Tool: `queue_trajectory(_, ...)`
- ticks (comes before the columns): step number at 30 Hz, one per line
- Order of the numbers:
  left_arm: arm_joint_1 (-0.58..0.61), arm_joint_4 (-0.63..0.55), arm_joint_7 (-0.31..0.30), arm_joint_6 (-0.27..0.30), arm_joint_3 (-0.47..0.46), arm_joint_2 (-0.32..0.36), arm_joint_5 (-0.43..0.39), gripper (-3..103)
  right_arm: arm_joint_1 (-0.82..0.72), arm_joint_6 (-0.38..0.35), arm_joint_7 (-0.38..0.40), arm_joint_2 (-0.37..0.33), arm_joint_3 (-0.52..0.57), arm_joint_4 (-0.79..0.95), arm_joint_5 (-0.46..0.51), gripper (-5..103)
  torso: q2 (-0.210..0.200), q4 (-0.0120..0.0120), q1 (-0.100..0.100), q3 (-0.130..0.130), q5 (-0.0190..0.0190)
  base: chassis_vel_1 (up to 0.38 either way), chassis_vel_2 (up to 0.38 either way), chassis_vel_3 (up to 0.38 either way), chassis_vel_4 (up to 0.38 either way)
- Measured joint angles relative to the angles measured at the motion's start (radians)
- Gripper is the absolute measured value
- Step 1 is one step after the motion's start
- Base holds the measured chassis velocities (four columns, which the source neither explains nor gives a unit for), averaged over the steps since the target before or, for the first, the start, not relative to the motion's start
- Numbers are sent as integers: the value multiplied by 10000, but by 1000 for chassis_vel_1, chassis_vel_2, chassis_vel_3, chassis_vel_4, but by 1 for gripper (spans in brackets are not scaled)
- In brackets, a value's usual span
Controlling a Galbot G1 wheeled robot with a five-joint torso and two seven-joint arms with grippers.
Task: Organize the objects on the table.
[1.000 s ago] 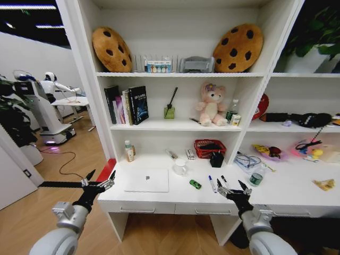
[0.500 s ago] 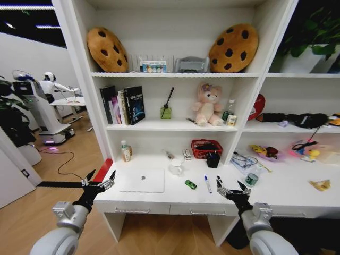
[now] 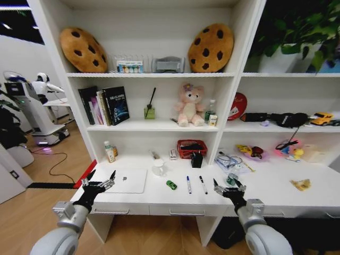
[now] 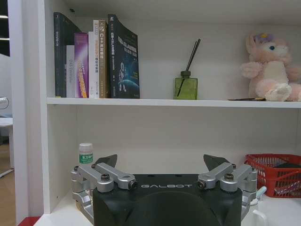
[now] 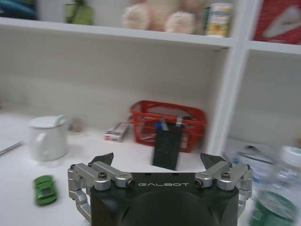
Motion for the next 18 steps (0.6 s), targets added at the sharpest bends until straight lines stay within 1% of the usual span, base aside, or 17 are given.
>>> queue_trajectory(1,0,2,-1,0,-1,1,0,100,280,-62,-643,-538,-238,-243,87,100,0,3,1,1,2,57,64,-37,-46)
queue_trajectory(2,0,2,-1,0,-1,1,0,100,280,-62,-643,-538,-238,-243,87,100,0,3,1,1,2,57,64,-37,-46)
queue_trajectory(3,1,5,-3,0,-3,1,0,100,673,-169,-1255,-1079,-621,-555,166,100,0,5,0,0,-3,57,87,-25,-38)
queue_trajectory(4,0,5,-6,0,-5,1,1,100,1080,-366,-1587,-1450,-1092,-825,328,100,0,5,1,-1,-3,53,65,-13,-47)
queue_trajectory(5,1,6,-6,0,-5,1,0,100,1474,-740,-1734,-1686,-1552,-994,610,100,0,3,2,0,2,39,65,-13,-17)
queue_trajectory(6,0,6,-6,0,-4,1,1,100,1702,-995,-1753,-1767,-1822,-1068,781,100,-1,2,1,0,1,0,0,0,0)
queue_trajectory(7,0,6,-6,0,-4,1,1,100,1702,-995,-1753,-1767,-1822,-1068,781,100,-1,2,1,0,1,0,0,0,0)
queue_trajectory(8,0,5,-6,0,-4,0,1,100,2347,-1747,-1734,-1888,-2501,-1217,1202,100,0,0,0,0,0,0,0,0,0)
queue_trajectory(9,0,5,-6,0,-4,0,1,100,2347,-1747,-1734,-1888,-2501,-1217,1202,100,0,0,0,0,0,0,0,0,0)
queue_trajectory(10,0,5,-5,0,-3,-1,1,100,2892,-2321,-1668,-1910,-2982,-1402,1368,100,0,1,0,0,3,0,0,0,0)
queue_trajectory(11,0,5,-5,0,-3,-1,1,100,2892,-2321,-1668,-1910,-2982,-1402,1368,100,0,1,0,0,3,0,0,0,0)
queue_trajectory(13,0,5,-3,0,0,-2,0,100,3742,-2867,-1648,-1906,-3610,-1733,1438,100,0,2,0,0,3,0,0,0,0)
queue_trajectory(14,0,5,-3,0,0,-2,0,100,3742,-2867,-1648,-1906,-3610,-1733,1438,100,0,2,0,0,3,0,0,0,0)
queue_trajectory(15,0,5,-3,0,0,-1,0,100,4192,-3243,-1541,-1845,-3907,-1906,1576,100,0,0,0,0,3,0,0,0,0)
queue_trajectory(16,0,6,-2,0,0,-2,0,100,4565,-3416,-1277,-1779,-4168,-2075,1758,100,0,0,0,-1,2,0,0,0,0)
queue_trajectory(17,0,6,-2,-1,0,-1,0,100,4912,-3493,-1109,-1721,-4422,-2330,1840,100,-1,1,1,0,5,0,0,0,0)
queue_trajectory(18,0,6,-2,-1,0,-1,0,100,4912,-3493,-1109,-1721,-4422,-2330,1840,100,-1,1,1,0,5,0,0,0,0)
